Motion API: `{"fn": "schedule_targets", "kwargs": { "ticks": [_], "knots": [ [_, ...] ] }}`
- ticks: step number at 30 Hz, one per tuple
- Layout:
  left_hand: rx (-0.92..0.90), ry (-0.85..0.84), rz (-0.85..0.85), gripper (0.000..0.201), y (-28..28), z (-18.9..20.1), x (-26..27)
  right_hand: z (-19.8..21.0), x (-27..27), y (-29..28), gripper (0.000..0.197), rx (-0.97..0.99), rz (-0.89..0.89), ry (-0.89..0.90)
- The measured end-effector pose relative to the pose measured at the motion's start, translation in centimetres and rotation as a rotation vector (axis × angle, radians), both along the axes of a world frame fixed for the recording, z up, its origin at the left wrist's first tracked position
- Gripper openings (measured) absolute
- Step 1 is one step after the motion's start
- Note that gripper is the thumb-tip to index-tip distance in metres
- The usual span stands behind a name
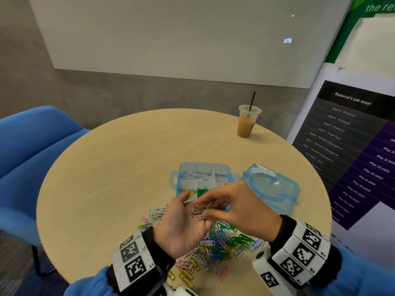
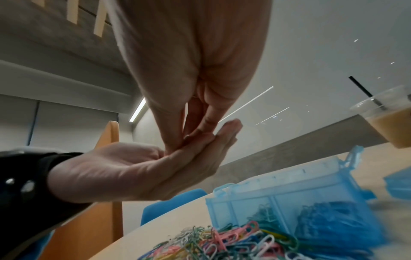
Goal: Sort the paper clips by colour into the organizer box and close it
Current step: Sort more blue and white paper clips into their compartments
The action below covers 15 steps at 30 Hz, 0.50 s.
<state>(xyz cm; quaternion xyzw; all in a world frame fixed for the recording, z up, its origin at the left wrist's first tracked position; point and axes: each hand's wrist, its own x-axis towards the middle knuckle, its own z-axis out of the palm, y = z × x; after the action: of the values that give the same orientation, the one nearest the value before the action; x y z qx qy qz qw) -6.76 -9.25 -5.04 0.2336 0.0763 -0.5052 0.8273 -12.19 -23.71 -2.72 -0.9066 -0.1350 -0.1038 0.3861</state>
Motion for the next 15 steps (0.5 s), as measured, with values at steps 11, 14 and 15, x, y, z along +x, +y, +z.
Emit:
{"fn": "schedule_targets", "kwargs": {
  "ticks": [11, 14, 15],
  "knots": [
    [0.015, 0.068, 0.048, 0.074, 0.3, -0.5, 0.6, -0.9, 0.6, 0.3, 0.013, -0.304, 0.134, -0.213],
    [0.059, 0.067, 0.031, 0.075, 0.4, -0.8, 0.7, -0.8, 0.9, 0.0, 0.020, -0.301, 0.191, -0.135],
    [0.063, 0.068, 0.025, 0.075, 0.4, -0.7, 0.6, -0.7, 1.1, -0.1, 0.018, -0.308, 0.206, -0.120]
  ]
}}
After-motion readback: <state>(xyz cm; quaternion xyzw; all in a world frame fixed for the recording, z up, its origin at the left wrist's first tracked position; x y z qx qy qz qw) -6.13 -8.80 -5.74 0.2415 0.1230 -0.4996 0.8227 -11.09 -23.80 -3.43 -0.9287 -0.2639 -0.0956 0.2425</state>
